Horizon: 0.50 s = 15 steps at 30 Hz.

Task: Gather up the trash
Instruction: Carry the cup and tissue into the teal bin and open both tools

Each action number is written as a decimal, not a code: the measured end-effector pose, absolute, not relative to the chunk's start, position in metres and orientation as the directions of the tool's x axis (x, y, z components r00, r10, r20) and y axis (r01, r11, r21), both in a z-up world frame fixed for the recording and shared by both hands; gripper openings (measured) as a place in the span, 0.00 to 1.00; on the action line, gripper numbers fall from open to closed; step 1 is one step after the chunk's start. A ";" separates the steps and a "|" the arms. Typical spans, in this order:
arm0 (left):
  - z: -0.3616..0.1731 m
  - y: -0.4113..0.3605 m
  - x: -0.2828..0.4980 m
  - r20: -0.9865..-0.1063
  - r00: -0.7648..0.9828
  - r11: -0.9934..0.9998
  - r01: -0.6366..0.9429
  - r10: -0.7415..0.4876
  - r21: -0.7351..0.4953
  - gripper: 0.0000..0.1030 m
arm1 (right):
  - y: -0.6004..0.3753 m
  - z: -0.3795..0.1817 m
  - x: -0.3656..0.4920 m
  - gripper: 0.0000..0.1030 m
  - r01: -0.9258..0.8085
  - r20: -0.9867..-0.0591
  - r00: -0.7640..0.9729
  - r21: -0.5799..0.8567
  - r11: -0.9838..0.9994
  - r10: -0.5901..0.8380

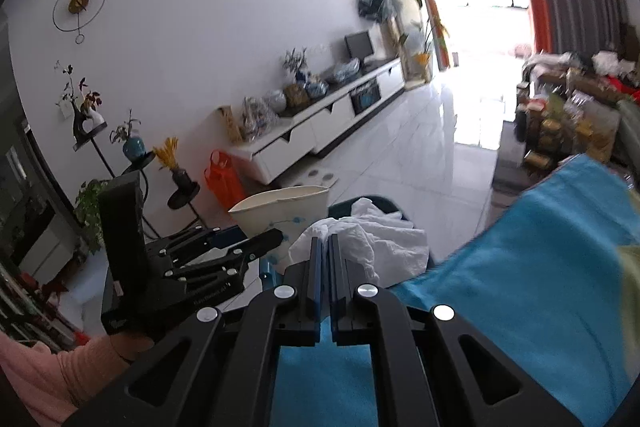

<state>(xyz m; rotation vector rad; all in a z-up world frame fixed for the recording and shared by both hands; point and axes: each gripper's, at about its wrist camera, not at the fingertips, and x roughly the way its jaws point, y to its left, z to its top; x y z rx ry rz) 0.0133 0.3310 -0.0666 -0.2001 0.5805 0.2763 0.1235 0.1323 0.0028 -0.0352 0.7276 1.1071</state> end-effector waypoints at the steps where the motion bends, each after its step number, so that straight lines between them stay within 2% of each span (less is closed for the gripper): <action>1: -0.070 0.332 0.018 -0.571 0.797 0.943 -0.315 0.199 -0.111 0.35 | 0.141 -0.003 0.129 0.02 -0.821 -0.565 0.222 0.332 0.465 0.795; 7: -0.099 0.337 0.047 -0.633 0.751 0.934 -0.336 0.186 -0.125 0.35 | 0.182 -0.028 0.147 0.03 -0.797 -0.632 0.163 0.369 0.479 0.758; 11: -0.113 0.343 0.062 -0.661 0.731 0.929 -0.344 0.172 -0.139 0.35 | 0.192 -0.037 0.155 0.09 -0.770 -0.657 0.147 0.393 0.502 0.740; 12: -0.116 0.339 0.066 -0.663 0.729 0.928 -0.346 0.171 -0.141 0.36 | 0.195 -0.039 0.157 0.13 -0.764 -0.661 0.150 0.394 0.510 0.735; 13: -0.118 0.338 0.069 -0.666 0.727 0.926 -0.347 0.168 -0.145 0.44 | 0.197 -0.041 0.159 0.16 -0.758 -0.664 0.147 0.400 0.515 0.733; 14: -0.119 0.340 0.071 -0.667 0.725 0.923 -0.354 0.171 -0.148 0.48 | 0.198 -0.042 0.160 0.18 -0.752 -0.665 0.150 0.404 0.521 0.732; 15: -0.119 0.336 0.071 -0.666 0.725 0.922 -0.359 0.176 -0.147 0.48 | 0.200 -0.043 0.159 0.18 -0.750 -0.663 0.154 0.404 0.524 0.732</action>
